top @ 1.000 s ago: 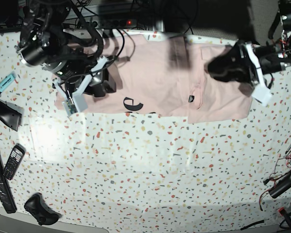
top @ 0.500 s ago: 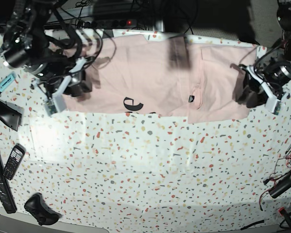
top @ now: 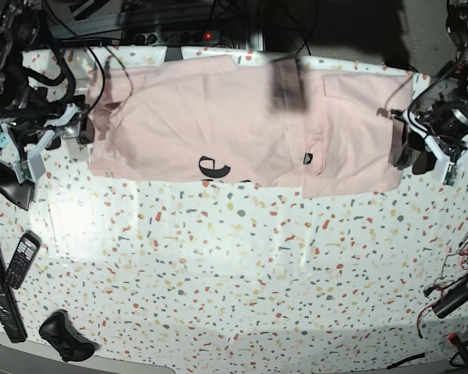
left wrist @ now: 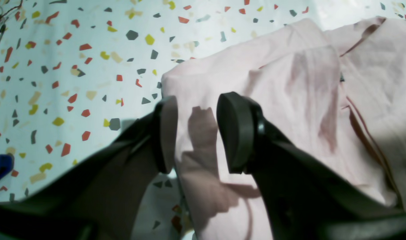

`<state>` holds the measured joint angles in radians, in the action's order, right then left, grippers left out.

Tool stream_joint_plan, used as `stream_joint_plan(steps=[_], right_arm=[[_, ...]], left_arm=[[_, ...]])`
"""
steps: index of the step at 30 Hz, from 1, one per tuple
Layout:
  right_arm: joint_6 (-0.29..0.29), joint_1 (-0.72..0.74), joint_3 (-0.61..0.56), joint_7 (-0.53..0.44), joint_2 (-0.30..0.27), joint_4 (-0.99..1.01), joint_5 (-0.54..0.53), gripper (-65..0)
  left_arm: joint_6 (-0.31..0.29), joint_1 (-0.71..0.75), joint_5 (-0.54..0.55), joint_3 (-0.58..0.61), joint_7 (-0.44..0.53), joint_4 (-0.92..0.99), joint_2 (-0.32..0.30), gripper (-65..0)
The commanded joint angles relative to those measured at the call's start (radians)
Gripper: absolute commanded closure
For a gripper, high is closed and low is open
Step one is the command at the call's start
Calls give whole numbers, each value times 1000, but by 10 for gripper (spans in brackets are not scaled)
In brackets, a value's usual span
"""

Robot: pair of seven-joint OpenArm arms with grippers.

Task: Fold the T-shirt properly
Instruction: 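Move the right gripper to the shirt's folded end and pinch it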

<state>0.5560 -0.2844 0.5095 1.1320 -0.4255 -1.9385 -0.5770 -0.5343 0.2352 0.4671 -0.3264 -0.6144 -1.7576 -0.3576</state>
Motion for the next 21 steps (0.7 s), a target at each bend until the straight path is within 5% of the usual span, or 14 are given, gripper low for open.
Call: stream_joint_plan(steps=[1, 10, 21], right_arm=[[2, 15, 7, -16, -27, 19, -20, -409], [73, 86, 6, -25, -68, 316, -116, -407], [126, 177, -37, -10, 21, 435, -120, -407]], left_arm=[[-3, -8, 12, -6, 16, -16, -11, -231], [-3, -8, 23, -6, 16, -16, -11, -231], [-3, -8, 57, -6, 17, -16, -11, -230]])
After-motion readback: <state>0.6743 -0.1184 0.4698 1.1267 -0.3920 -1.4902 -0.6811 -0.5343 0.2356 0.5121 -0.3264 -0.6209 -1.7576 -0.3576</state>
